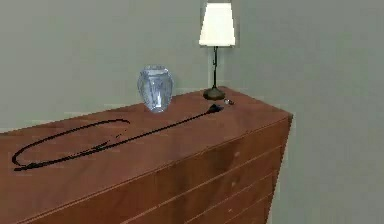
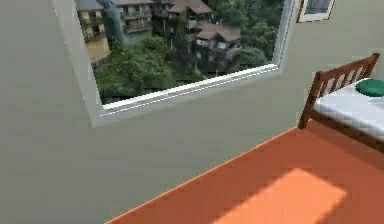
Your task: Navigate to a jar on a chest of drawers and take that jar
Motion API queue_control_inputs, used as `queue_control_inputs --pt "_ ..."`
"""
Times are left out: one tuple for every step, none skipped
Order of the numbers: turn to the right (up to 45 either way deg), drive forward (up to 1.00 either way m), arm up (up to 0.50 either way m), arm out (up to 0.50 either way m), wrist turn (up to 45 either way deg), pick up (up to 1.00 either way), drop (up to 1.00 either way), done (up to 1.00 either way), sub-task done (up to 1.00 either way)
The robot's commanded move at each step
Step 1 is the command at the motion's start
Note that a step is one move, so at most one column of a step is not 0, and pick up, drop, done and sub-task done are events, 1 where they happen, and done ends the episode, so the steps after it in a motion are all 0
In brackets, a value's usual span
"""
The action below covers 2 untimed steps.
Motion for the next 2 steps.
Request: queue_control_inputs --pt "-45.0 0.00 0.00 0.00 0.0 0.00 0.00 0.00 0.00" --pt "-45.0 0.00 0.00 0.00 0.0 0.00 0.00 0.00 0.00"
